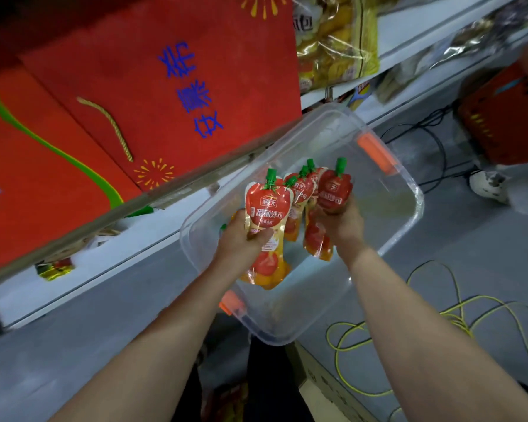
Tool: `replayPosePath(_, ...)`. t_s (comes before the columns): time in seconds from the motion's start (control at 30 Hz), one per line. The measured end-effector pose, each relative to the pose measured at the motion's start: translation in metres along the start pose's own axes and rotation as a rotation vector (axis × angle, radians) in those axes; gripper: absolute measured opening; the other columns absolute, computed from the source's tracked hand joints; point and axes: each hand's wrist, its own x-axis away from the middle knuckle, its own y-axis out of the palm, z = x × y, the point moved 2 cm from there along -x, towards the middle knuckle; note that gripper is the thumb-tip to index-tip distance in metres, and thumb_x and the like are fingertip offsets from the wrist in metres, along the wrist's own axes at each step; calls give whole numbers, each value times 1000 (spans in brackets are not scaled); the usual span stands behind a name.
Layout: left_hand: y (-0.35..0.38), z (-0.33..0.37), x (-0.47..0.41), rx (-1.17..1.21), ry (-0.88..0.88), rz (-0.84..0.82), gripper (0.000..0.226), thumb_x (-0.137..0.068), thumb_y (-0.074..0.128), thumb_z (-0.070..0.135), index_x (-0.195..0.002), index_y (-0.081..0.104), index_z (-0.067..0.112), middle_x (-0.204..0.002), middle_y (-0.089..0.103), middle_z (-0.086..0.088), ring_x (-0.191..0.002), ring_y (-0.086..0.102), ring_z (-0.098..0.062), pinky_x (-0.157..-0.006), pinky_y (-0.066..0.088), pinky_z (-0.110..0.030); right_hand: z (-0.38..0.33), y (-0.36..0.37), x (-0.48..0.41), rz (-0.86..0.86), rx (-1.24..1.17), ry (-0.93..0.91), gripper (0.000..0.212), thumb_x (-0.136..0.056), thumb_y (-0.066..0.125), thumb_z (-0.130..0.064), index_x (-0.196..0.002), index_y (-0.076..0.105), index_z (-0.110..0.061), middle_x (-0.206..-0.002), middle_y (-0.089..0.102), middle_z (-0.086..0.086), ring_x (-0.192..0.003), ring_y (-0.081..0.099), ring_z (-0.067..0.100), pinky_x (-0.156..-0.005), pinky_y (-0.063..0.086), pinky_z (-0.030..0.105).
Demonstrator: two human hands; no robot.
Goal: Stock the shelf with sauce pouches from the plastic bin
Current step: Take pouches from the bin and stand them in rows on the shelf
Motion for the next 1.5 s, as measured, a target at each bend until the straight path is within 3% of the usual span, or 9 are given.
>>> replayPosePath(0.23,-92,41,78,108,145,-33,29,-90,58,45,-110,60,24,-110,69,1,-103,65,-17,-93,52,-41,-72,-18,122,-60,-289,-130,21,-90,69,-41,-94,66,-21,-85,71,-6,-79,68,11,-71,55,26)
replayPosePath(0.43,-185,75,163,273,331,-41,15,-96,55,13,-111,56,17,-107,68,-2,-98,64,-15,-92,51,-35,-137,-20,236,-43,-361,-327,16,-85,75,-35,-86,73,-19,-79,76,-8,-78,71,8,-80,57,36)
replayPosePath(0.57,-252,100,222,338,519,-31,14,-96,55,9,-106,59,19,-97,71,3,-86,68,-5,-78,55,-24,-191,-20,311,-60,-346,-493,28,-94,62,-42,-81,74,-20,-78,75,-11,-81,69,6,-79,55,31)
replayPosePath(0.7,-312,125,279,365,688,-3,16,-94,58,11,-110,60,14,-94,74,3,-86,70,-10,-74,55,-24,-249,-23,373,-84,-457,-700,26,-98,58,-34,-110,69,-14,-101,76,-2,-93,72,10,-81,58,30)
replayPosePath(0.83,-365,149,329,420,809,75,13,-94,58,10,-104,62,16,-88,73,0,-74,70,-7,-62,54,-18,-313,-33,430,-86,-479,-897,8,-90,69,-30,-94,71,-23,-94,75,-3,-86,70,13,-82,57,39)
replayPosePath(0.9,-391,159,347,480,858,133,12,-93,58,10,-101,62,19,-89,73,-1,-78,69,-9,-71,57,-24,-345,-37,458,-111,-454,-983,4,-88,73,-23,-89,71,-19,-86,75,-2,-83,68,16,-83,56,42)
replayPosePath(1.03,-448,171,373,559,956,318,15,-94,59,11,-105,63,19,-99,71,-2,-91,67,-12,-84,55,-29,-406,-35,504,-163,-410,-1150,5,-89,71,-18,-85,69,-20,-80,72,-8,-79,65,9,-77,54,26)
replayPosePath(1.23,-527,162,376,646,960,585,10,-94,59,12,-100,62,20,-91,73,10,-88,69,-7,-81,55,-29,-495,-1,522,-308,-319,-1179,16,-94,65,-14,-80,63,-23,-63,66,-16,-53,58,-9,-50,41,7)
replayPosePath(1.5,-575,165,351,730,919,769,18,-95,57,12,-113,59,11,-98,71,5,-89,69,-4,-75,55,-22,-590,81,477,-485,-229,-1052,12,-97,61,-16,-90,62,-5,-83,68,0,-73,67,12,-58,59,29)
